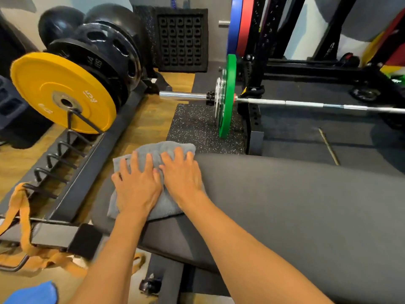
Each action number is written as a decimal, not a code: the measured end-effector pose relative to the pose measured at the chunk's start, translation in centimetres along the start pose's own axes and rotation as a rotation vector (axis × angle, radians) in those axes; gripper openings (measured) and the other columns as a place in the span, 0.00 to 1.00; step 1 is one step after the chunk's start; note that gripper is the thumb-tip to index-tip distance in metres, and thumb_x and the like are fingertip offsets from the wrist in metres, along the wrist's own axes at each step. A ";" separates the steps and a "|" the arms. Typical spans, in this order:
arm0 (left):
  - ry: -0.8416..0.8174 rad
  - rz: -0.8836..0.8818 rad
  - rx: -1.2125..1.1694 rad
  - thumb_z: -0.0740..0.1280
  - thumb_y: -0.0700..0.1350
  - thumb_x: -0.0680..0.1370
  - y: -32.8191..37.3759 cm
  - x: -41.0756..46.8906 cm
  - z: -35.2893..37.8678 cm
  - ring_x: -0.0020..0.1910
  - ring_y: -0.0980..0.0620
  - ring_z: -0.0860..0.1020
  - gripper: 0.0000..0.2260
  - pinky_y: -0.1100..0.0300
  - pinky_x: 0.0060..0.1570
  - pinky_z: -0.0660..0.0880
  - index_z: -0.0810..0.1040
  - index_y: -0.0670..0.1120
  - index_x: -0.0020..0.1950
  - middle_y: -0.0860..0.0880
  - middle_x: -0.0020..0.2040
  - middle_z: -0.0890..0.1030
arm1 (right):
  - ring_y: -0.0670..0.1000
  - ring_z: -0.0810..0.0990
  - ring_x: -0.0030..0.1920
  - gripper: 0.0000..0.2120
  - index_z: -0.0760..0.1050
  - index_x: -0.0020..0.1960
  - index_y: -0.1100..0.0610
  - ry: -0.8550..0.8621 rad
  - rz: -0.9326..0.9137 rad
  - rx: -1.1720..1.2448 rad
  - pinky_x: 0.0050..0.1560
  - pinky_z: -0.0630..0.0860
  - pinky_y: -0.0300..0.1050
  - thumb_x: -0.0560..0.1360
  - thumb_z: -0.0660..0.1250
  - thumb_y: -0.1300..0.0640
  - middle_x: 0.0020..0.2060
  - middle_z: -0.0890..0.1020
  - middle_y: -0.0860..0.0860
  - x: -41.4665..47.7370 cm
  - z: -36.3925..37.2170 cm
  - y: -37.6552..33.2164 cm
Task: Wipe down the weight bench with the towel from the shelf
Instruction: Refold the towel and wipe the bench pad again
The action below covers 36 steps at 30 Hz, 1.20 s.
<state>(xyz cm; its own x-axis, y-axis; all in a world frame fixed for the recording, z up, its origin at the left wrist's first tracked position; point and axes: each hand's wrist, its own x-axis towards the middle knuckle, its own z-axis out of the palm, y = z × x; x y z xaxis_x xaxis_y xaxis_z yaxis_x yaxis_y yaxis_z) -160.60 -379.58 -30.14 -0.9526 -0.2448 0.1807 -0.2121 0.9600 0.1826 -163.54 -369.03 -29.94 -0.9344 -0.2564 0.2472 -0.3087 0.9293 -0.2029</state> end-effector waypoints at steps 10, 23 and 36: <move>-0.136 0.291 -0.118 0.54 0.53 0.81 31.7 -8.4 5.2 0.74 0.31 0.55 0.26 0.35 0.67 0.55 0.61 0.44 0.77 0.38 0.78 0.57 | 0.61 0.69 0.56 0.17 0.72 0.66 0.49 0.051 0.327 -0.044 0.49 0.70 0.55 0.80 0.58 0.45 0.64 0.71 0.55 -11.5 -9.5 30.3; -0.361 0.736 -0.244 0.46 0.54 0.82 60.5 -22.9 6.8 0.75 0.30 0.44 0.27 0.34 0.72 0.44 0.51 0.43 0.79 0.38 0.79 0.48 | 0.66 0.70 0.55 0.20 0.73 0.67 0.49 0.181 0.799 -0.209 0.51 0.71 0.58 0.79 0.57 0.43 0.60 0.73 0.61 -30.7 -19.8 55.9; -0.460 0.859 -0.231 0.47 0.52 0.83 51.1 -29.6 3.6 0.74 0.37 0.53 0.24 0.43 0.69 0.54 0.53 0.46 0.78 0.43 0.79 0.52 | 0.66 0.71 0.50 0.19 0.73 0.66 0.53 0.203 0.832 -0.274 0.43 0.72 0.56 0.78 0.60 0.46 0.58 0.72 0.63 -37.6 -19.7 45.0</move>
<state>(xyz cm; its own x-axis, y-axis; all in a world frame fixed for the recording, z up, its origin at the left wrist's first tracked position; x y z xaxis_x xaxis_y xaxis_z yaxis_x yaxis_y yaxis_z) -144.01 -322.82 -29.68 -0.7650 0.6426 -0.0427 0.5889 0.7249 0.3575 -138.82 -312.31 -29.71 -0.7794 0.5558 0.2890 0.5315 0.8309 -0.1646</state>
